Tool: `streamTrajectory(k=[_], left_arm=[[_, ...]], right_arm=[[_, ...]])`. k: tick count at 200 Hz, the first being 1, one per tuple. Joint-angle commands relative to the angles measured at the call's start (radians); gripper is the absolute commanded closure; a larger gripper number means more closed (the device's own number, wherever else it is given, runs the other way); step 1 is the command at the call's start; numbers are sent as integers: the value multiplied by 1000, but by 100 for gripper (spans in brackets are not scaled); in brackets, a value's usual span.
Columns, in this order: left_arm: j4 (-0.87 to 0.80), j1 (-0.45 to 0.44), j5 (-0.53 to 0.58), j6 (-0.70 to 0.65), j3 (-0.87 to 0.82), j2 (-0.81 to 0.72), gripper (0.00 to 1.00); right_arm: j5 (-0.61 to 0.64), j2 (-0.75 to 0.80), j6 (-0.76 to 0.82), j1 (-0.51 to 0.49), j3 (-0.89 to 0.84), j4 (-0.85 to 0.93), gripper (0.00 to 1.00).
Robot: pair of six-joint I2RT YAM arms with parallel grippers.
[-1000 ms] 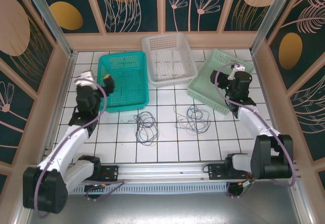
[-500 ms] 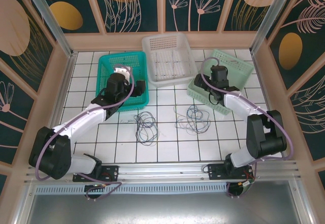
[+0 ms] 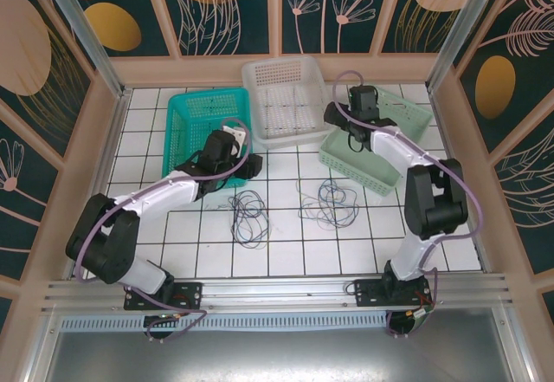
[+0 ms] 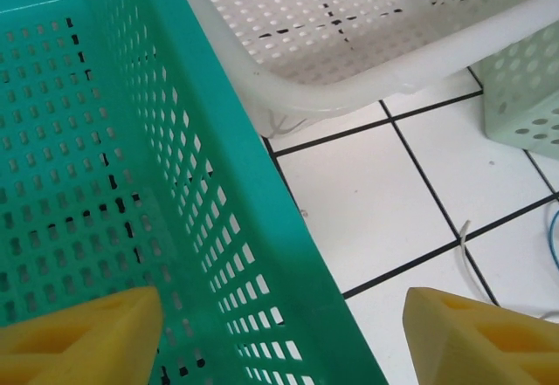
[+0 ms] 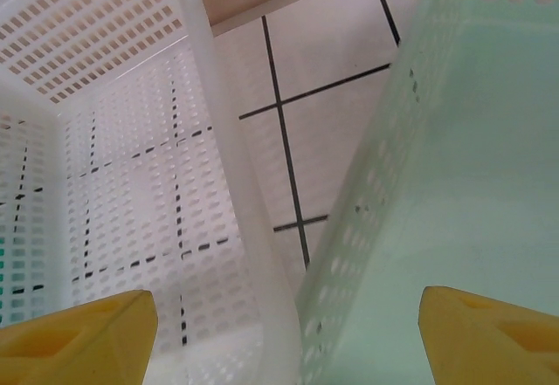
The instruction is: Untangle the cables
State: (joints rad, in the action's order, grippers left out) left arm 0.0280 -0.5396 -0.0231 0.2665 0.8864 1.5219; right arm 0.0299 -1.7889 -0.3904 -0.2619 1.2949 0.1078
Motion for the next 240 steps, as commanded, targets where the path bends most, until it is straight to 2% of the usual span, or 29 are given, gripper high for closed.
streamTrajectory(k=[1,24,65,102,159,187,210,240], left_arm=[[-48,-2,18,-21,54,37,34],[-43,-2,19,-15,67,61,46],[-81,0,30,-21,109,112,57],[-102,0,144,-13,109,108,68],[-135,45,224,2,109,111,73],[-129,108,227,11,93,80,73],[-125,127,247,-1,92,64,72],[-118,133,223,5,100,72,72]], right_arm=[[7,-76,49,-7,104,58,21],[-1,-141,65,-8,170,75,22],[-10,-210,87,-11,237,84,26],[-39,-228,126,-32,254,77,33],[-70,-253,123,-53,266,86,48],[-20,-255,138,-76,286,111,49],[-58,-253,144,-80,290,109,51],[-21,-257,125,-114,297,129,66]])
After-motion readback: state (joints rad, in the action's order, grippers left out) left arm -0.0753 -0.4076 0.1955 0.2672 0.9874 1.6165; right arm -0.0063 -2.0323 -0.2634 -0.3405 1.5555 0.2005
